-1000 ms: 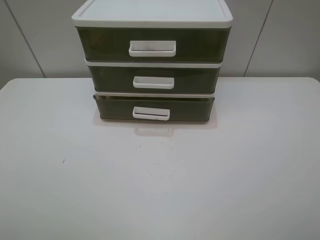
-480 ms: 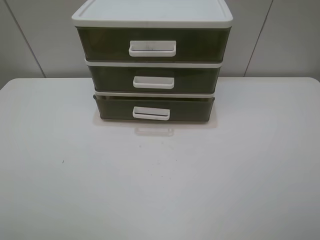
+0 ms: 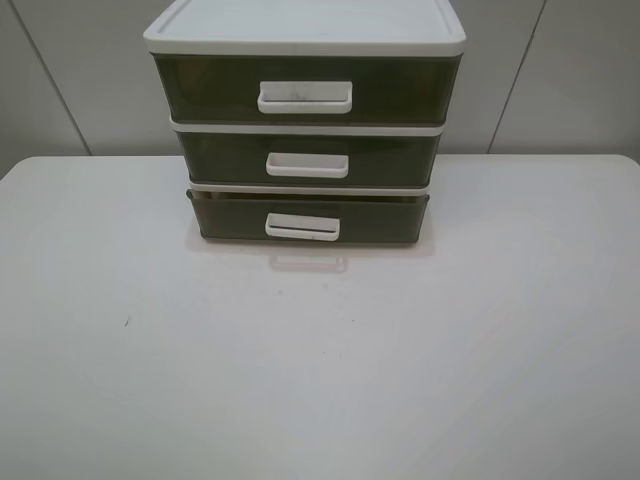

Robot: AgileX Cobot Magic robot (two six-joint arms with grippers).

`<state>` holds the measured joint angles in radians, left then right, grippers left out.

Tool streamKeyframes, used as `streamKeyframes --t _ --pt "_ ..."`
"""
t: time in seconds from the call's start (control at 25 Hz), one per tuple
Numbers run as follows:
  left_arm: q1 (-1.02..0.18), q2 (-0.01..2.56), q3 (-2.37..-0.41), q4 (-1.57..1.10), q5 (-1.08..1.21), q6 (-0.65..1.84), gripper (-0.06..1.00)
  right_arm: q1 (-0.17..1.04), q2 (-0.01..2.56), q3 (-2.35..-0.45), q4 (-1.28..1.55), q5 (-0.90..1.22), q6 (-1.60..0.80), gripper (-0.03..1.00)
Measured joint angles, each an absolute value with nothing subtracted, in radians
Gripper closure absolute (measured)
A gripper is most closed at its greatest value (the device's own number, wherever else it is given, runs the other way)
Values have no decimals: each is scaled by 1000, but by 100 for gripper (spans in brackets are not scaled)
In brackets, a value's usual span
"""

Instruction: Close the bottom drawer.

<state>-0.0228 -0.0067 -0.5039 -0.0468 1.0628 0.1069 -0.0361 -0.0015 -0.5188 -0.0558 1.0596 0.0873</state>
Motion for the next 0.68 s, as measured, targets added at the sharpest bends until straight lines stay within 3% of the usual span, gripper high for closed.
streamKeyframes --t 0.68 --pt "-23 -7 -504 -47 1063 107 23 -25 -1 -519 -56 1060 87 15"
